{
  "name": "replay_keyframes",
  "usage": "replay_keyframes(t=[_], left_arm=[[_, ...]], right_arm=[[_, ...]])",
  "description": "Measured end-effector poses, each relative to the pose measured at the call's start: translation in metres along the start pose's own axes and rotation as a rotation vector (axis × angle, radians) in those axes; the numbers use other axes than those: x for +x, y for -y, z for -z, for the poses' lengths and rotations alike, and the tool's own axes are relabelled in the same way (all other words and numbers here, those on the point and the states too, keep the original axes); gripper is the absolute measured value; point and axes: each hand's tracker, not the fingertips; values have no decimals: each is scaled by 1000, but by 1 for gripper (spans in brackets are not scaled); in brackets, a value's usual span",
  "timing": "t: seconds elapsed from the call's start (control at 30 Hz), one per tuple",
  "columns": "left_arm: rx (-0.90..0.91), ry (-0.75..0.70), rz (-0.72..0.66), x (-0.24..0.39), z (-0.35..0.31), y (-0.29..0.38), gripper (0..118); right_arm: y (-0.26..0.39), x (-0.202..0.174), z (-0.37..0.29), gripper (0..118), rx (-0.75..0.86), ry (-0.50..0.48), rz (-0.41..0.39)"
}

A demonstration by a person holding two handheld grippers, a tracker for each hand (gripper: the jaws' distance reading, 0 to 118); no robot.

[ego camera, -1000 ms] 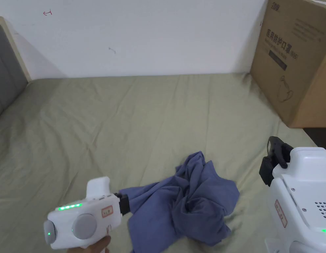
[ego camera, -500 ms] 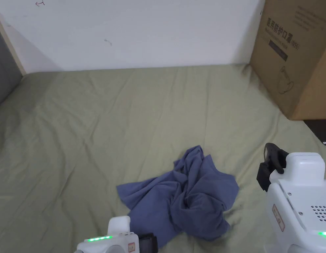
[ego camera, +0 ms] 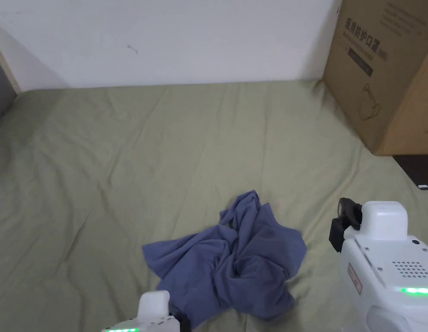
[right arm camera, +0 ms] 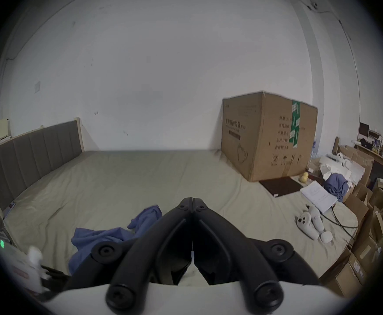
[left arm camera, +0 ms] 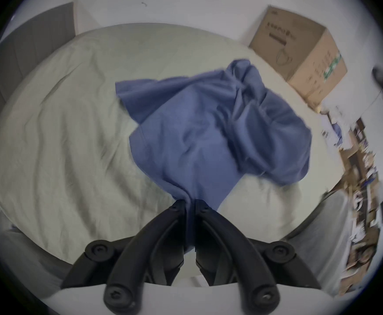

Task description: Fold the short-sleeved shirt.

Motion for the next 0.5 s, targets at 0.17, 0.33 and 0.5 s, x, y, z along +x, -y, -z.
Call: replay_keyframes(t=[0.17,0.33,0.5], left_arm=[[72,5,14,-3,-29,-31,7],[110,31,4,-6,-34,-52,7],[121,39,5,-11,-26,-62,7]], right_arm=[[15,4,75,73,-263,-65,12],[46,4,153,108,-473,-89,58],[75,-1,206,96,-619,-89,66]])
